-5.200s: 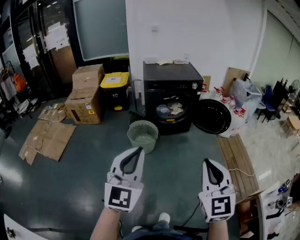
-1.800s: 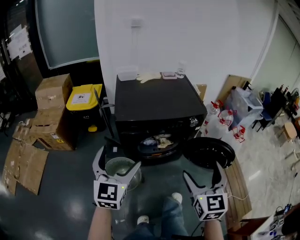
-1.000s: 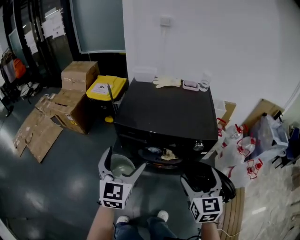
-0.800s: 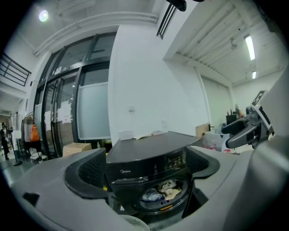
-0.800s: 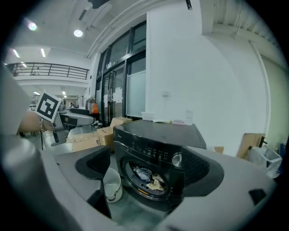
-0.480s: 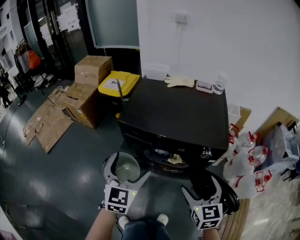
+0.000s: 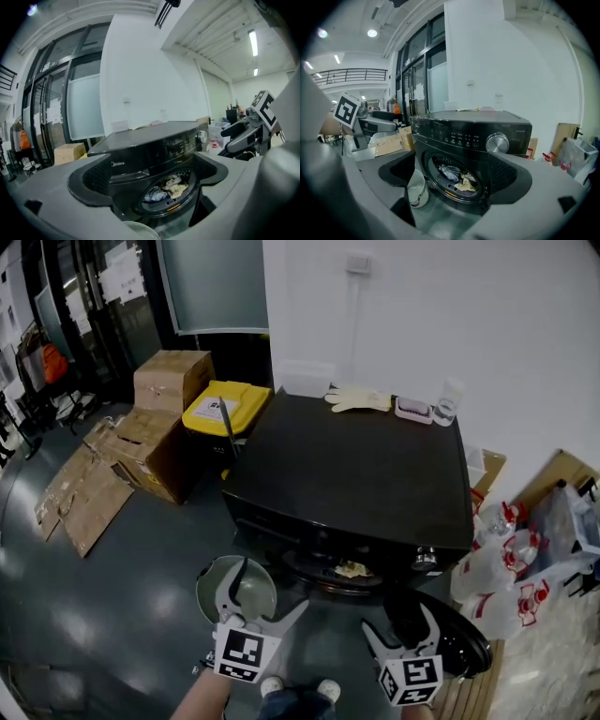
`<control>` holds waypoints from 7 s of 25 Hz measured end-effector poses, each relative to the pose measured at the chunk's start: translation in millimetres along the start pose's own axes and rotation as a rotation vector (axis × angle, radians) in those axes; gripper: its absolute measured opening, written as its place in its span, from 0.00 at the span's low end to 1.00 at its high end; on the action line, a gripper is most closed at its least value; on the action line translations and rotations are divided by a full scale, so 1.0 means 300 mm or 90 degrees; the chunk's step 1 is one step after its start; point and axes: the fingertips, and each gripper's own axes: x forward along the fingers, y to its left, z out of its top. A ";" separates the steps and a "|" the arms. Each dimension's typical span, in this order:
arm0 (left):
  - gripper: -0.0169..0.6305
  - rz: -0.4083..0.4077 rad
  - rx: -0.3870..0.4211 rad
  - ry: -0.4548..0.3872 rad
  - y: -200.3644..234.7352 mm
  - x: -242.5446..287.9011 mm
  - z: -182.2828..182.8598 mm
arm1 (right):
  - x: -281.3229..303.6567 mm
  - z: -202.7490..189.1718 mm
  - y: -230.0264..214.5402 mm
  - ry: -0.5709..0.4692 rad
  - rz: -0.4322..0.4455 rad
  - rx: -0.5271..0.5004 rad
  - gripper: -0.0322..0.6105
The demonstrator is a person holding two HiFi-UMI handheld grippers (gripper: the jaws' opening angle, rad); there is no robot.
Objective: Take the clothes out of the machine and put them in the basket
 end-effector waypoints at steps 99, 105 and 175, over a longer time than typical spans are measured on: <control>0.86 0.109 0.009 -0.169 -0.011 0.582 -1.226 | 1.374 -1.170 -0.332 0.550 0.092 -0.330 0.41; 0.86 0.124 -0.009 -0.194 0.036 0.580 -1.201 | 1.383 -1.130 -0.311 0.487 -0.053 -0.567 0.15; 0.10 -0.235 0.185 -0.025 -0.188 0.526 -0.961 | 1.093 -1.040 0.014 0.065 0.132 -0.298 0.89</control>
